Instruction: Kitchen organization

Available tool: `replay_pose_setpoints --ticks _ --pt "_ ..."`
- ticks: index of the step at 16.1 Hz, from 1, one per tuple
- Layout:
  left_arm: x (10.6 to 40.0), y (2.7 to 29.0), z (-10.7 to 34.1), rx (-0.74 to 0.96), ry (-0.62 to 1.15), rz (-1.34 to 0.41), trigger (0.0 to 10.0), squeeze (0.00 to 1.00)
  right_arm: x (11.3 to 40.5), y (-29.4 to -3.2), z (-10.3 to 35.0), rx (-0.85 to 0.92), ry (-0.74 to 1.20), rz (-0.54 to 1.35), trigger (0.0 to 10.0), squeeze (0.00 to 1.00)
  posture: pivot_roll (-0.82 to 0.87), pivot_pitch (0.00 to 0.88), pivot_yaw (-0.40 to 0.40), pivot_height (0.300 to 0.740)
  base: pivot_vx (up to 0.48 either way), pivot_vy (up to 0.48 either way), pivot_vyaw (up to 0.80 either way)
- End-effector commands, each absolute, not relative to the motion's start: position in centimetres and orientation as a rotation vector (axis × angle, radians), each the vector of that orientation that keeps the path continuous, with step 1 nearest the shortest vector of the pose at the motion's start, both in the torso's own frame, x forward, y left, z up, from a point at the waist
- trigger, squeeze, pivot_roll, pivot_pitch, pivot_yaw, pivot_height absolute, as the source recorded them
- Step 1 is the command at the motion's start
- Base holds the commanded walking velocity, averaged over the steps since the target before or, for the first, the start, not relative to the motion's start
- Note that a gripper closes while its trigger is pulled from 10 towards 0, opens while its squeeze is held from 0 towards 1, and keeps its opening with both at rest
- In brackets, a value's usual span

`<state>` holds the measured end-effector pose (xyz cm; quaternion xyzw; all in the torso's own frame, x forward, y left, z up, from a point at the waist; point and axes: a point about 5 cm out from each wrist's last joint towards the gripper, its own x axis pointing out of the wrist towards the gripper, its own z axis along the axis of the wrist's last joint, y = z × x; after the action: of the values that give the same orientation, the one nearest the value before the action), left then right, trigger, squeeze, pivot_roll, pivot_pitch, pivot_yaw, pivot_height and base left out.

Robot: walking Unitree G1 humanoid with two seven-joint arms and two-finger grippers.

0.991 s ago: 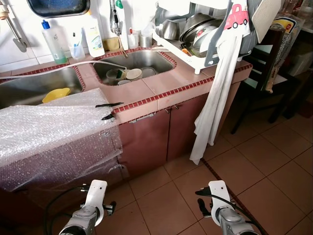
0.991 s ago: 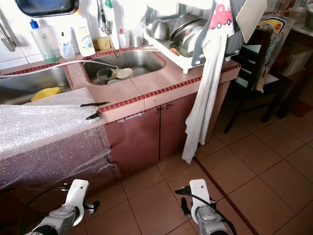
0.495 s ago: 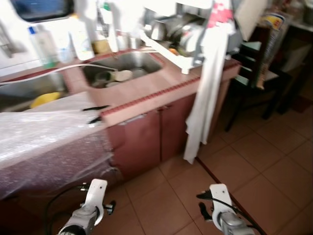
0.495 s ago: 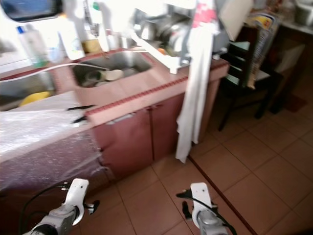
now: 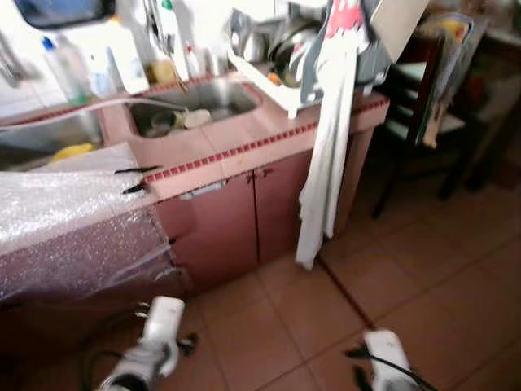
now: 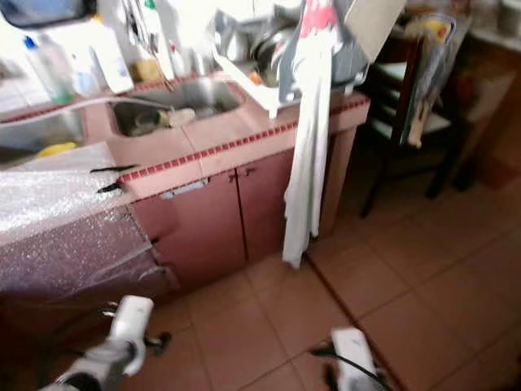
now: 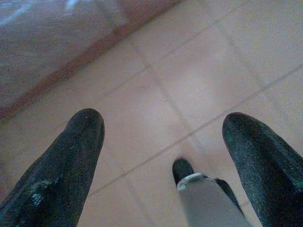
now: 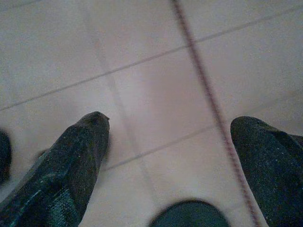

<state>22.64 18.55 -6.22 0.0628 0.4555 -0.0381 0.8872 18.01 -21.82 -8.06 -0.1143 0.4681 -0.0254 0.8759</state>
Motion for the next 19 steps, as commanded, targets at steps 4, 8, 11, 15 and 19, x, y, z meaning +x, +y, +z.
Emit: replay_pose_setpoints --ticks 4,8,11,15,19 --pt "22.90 19.72 -5.87 0.152 0.935 -0.054 10.0 0.00 18.52 -21.18 -7.92 -0.242 0.955 -0.026 10.0 0.00 -0.02 0.000 0.054 0.740 0.000 0.000 0.00" --pt "23.20 19.76 -5.68 0.159 0.921 -0.041 10.0 0.00 18.82 -21.00 -7.78 -0.260 0.939 -0.016 10.0 0.00 -0.02 0.000 0.054 0.740 0.000 0.000 0.00" --pt "23.25 19.87 -5.63 0.176 0.923 -0.041 10.0 0.00 18.92 -20.98 -7.73 -0.277 0.932 -0.005 10.0 0.00 -0.02 0.000 0.057 0.740 0.000 0.000 0.19" --pt "23.17 19.89 -5.68 0.181 0.927 -0.042 10.0 0.00 18.58 -20.87 -7.93 -0.297 0.948 0.019 10.0 0.00 -0.02 0.000 0.055 0.740 0.000 0.000 0.35" --pt "22.98 19.91 -5.81 0.180 0.935 -0.042 10.0 0.00 18.41 -20.88 -8.02 -0.273 0.956 0.005 10.0 0.00 -0.02 0.000 0.056 0.740 0.000 0.000 0.00"
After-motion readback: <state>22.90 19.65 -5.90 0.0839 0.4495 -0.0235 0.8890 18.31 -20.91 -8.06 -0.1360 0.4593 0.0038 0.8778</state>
